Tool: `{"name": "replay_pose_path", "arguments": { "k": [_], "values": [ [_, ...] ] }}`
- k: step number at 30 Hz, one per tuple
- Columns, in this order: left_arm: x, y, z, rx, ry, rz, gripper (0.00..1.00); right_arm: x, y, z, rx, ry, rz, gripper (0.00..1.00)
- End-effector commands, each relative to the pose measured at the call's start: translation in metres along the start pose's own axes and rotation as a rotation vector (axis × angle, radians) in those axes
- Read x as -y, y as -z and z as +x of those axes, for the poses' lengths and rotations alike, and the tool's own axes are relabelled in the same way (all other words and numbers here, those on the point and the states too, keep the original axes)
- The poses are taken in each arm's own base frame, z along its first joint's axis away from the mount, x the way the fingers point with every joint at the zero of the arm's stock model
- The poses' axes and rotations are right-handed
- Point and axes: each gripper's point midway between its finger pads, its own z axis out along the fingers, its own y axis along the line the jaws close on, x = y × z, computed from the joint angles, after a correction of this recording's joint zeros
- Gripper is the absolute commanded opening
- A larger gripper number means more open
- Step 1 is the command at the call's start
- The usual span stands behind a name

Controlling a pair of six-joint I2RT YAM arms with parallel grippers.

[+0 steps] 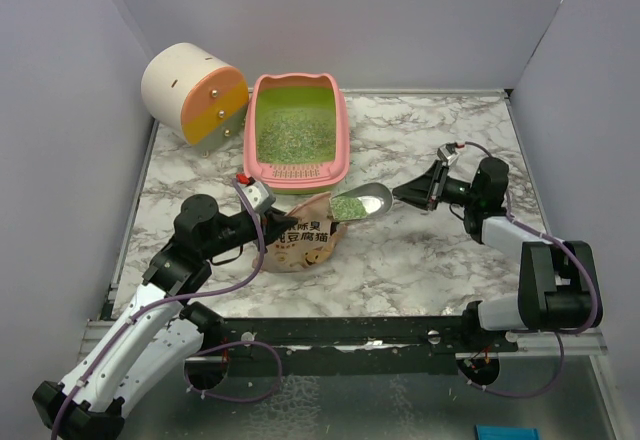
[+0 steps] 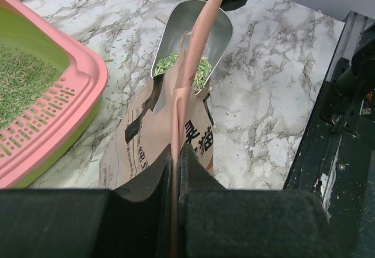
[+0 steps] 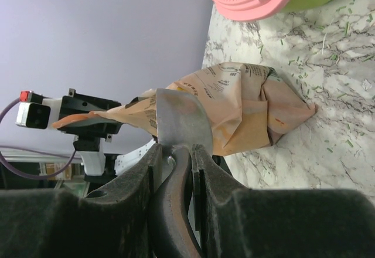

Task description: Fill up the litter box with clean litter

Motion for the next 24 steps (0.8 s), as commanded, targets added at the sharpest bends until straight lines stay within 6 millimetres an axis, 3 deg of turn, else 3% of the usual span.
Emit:
{"name": "replay_pose_path", "arguments": {
  "k": [1, 12, 24],
  "values": [
    [-0.004, 0.000, -0.018, 0.056, -0.040, -0.019, 0.00, -0.010, 0.008, -0.006, 0.023, 0.017, -0.054, 0.01],
    [-0.003, 0.000, -0.016, 0.059, -0.032, -0.014, 0.00, -0.039, 0.006, -0.035, 0.060, 0.077, -0.087, 0.01],
    [0.002, 0.001, -0.020, 0.080, -0.035, 0.010, 0.00, -0.065, -0.020, -0.107, 0.138, 0.153, -0.076, 0.01]
  ]
}}
